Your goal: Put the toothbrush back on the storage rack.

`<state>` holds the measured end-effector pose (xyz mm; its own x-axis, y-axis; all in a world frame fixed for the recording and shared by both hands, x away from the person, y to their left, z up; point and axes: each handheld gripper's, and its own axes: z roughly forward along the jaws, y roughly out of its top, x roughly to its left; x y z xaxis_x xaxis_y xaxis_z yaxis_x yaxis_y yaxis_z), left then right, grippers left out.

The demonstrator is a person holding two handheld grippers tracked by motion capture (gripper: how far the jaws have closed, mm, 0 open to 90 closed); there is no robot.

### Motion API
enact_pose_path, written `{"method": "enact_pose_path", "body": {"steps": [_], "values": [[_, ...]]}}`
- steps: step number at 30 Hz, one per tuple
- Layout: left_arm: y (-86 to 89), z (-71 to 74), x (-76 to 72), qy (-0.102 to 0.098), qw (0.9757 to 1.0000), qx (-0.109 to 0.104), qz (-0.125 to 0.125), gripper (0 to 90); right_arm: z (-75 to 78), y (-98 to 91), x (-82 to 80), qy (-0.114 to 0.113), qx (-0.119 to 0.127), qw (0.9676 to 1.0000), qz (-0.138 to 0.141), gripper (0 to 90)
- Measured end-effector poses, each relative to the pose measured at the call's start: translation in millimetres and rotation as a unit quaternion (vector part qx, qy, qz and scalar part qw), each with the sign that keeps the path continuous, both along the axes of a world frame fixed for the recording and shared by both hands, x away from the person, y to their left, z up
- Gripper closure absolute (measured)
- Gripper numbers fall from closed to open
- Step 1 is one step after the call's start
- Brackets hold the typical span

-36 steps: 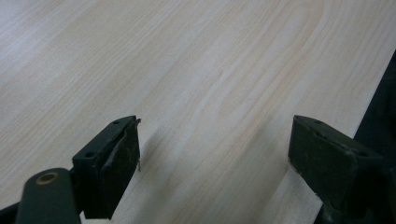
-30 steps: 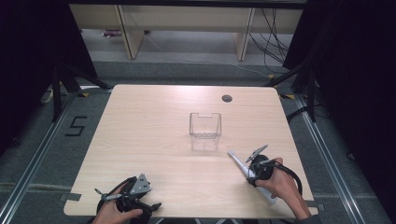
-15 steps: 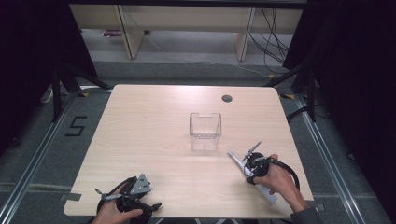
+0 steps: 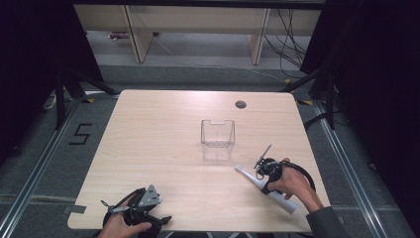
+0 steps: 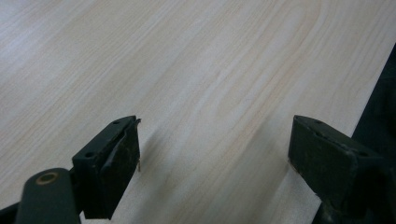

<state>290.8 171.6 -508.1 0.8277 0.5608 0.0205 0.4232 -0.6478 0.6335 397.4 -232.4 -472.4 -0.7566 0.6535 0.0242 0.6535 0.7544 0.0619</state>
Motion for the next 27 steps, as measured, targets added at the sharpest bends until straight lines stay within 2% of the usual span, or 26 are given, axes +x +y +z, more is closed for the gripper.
{"method": "enact_pose_path", "body": {"steps": [7, 8, 11, 12, 13, 16, 18, 19, 20, 21, 22, 24, 26, 27], "values": [[0.6, 0.6, 0.0, 0.000, 1.0000, 0.002, -0.003, 16.0, -0.4, -1.5, 0.6, -0.002, 0.003, 1.0000, 0.007, 66.4], [0.2, 0.1, 0.0, 0.000, 1.0000, -0.001, 0.001, 16.0, -1.3, -3.2, 1.3, -0.006, 0.007, 0.9998, 0.015, 66.4], [0.4, 0.2, 0.2, 0.000, 1.0000, 0.000, 0.001, 15.9, 0.0, -3.6, -1.8, -0.001, 0.007, 1.0000, -0.001, 66.5], [0.3, 0.2, 0.2, 0.000, 1.0000, 0.000, 0.001, 16.0, -0.3, -4.7, -1.4, -0.002, 0.008, 1.0000, 0.003, 66.5], [0.3, 0.1, 0.2, 0.000, 1.0000, 0.000, 0.001, 16.0, -1.6, -7.7, 0.5, -0.009, 0.011, 0.9996, 0.024, 66.5], [0.3, 0.2, 0.3, 0.000, 1.0000, 0.000, 0.001, 16.0, 0.3, -7.1, -2.2, -0.009, 0.004, 1.0000, -0.002, 66.5], [0.4, 0.2, 0.3, 0.000, 1.0000, 0.000, 0.001, 16.0, 1.1, -8.9, -1.5, -0.009, 0.008, 0.9999, 0.006, 66.5], [0.5, 0.2, 0.4, 0.001, 1.0000, 0.000, 0.001, 16.0, 3.5, -10.7, -2.5, -0.013, 0.018, 0.9997, 0.014, 66.5], [0.6, 0.4, 0.6, 0.000, 1.0000, 0.002, -0.001, 16.0, 5.2, -10.4, -4.4, -0.012, 0.015, 0.9998, 0.001, 66.6], [0.4, 0.2, 0.5, 0.000, 1.0000, 0.000, 0.000, 16.0, 6.0, -12.1, -3.8, -0.017, 0.019, 0.9996, 0.011, 66.6], [0.3, 0.2, 0.3, 0.000, 1.0000, 0.000, 0.001, 16.0, 9.3, -12.5, -5.7, -0.016, 0.022, 0.9996, -0.001, 66.6], [0.3, 0.2, 0.3, 0.000, 1.0000, 0.000, 0.001, 16.0, 11.7, -15.1, -4.5, -0.023, 0.024, 0.9994, 0.009, 66.6], [0.4, 0.3, 0.4, 0.000, 1.0000, 0.000, 0.001, 16.0, 18.2, -20.8, -5.2, -0.040, 0.035, 0.9986, 0.005, 66.6], [0.4, 0.3, 0.5, 0.000, 1.0000, 0.001, 0.001, 16.0, 20.3, -21.7, -6.3, -0.040, 0.051, 0.9979, -0.004, 66.6]]}}
